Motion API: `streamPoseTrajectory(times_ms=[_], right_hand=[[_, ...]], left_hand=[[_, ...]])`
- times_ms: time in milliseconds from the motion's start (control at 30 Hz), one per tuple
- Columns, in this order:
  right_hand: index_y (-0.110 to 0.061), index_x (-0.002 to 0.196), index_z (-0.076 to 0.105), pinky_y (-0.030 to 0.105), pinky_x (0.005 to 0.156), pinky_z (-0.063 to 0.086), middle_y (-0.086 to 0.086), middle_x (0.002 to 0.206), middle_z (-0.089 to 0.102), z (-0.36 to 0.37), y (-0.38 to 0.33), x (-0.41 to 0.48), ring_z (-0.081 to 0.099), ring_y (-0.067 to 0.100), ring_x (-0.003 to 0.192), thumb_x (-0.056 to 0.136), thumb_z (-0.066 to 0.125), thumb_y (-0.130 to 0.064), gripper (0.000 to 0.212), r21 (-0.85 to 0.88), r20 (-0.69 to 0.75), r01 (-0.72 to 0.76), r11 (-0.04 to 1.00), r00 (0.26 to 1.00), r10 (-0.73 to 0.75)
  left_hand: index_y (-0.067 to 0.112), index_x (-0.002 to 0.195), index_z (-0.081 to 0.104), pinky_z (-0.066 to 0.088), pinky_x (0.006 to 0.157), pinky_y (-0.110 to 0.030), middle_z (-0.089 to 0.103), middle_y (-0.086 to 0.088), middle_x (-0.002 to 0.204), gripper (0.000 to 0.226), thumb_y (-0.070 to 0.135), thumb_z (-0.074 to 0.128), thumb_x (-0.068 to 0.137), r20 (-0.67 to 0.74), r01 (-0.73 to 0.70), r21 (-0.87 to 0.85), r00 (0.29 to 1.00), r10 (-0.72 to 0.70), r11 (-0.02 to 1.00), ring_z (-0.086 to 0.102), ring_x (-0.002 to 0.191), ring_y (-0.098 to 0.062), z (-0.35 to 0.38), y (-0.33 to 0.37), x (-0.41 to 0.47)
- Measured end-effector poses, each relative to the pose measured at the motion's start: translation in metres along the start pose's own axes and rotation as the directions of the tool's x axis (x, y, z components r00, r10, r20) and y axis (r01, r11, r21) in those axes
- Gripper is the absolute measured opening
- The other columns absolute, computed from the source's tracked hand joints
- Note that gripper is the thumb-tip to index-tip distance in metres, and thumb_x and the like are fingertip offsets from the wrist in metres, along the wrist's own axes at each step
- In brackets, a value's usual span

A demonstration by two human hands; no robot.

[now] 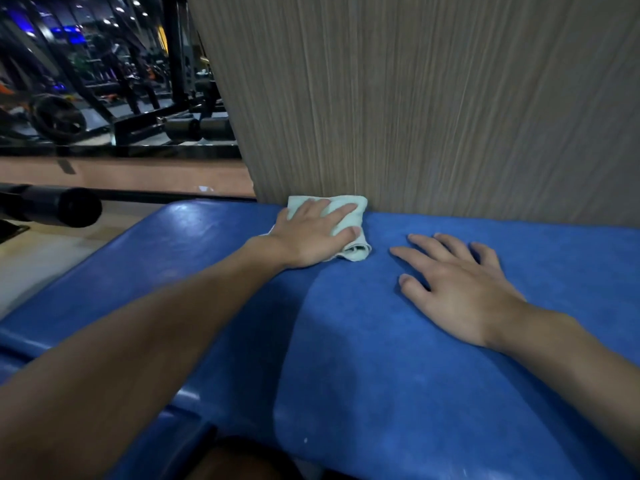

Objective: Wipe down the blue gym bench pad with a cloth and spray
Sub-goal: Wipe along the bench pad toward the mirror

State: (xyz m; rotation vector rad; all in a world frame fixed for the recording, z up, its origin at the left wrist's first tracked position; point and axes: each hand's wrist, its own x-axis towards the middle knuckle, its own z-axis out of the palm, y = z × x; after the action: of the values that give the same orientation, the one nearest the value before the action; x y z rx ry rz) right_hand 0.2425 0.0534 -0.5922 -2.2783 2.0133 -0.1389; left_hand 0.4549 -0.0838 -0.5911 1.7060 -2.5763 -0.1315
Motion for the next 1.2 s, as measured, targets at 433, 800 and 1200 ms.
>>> streamPoseTrajectory(times_ms=[433,800,1200], right_hand=[[-0.04,0.152,0.022,0.057,0.119,0.002,-0.01,0.164,0.013,-0.015,-0.012,0.0,0.007,0.019,0.151,0.098,0.018,-0.052,0.055,-0.159,-0.001,0.045,0.986,0.999,-0.046],[-0.046,0.154,0.012,0.051,0.121,-0.002,-0.016,0.165,0.002,0.0,-0.018,0.007,-0.004,0.015,0.152,0.09,0.012,-0.066,0.067,-0.001,0.043,0.048,0.999,0.998,-0.048],[-0.047,0.153,0.015,0.05,0.121,-0.001,-0.017,0.165,0.006,-0.001,-0.017,0.007,-0.003,0.014,0.152,0.091,0.016,-0.066,0.065,0.045,0.031,0.047,0.998,0.998,-0.048]], left_hand=[[0.071,0.133,-0.024,-0.007,0.121,-0.042,-0.015,0.015,0.164,0.07,0.089,-0.02,0.066,0.05,-0.112,0.042,0.993,0.109,0.993,-0.024,0.148,-0.007,-0.005,-0.005,-0.222],[0.053,0.152,0.009,0.008,0.12,-0.05,0.009,0.006,0.165,0.076,0.076,0.012,0.08,-0.005,-0.001,0.054,1.0,0.002,0.999,0.004,0.151,-0.013,-0.003,-0.019,-0.079],[0.055,0.151,0.004,0.005,0.12,-0.052,0.006,0.006,0.166,0.07,0.076,0.012,0.085,0.012,-0.007,0.031,1.0,0.006,1.0,0.0,0.152,-0.014,0.0,-0.023,-0.055]])
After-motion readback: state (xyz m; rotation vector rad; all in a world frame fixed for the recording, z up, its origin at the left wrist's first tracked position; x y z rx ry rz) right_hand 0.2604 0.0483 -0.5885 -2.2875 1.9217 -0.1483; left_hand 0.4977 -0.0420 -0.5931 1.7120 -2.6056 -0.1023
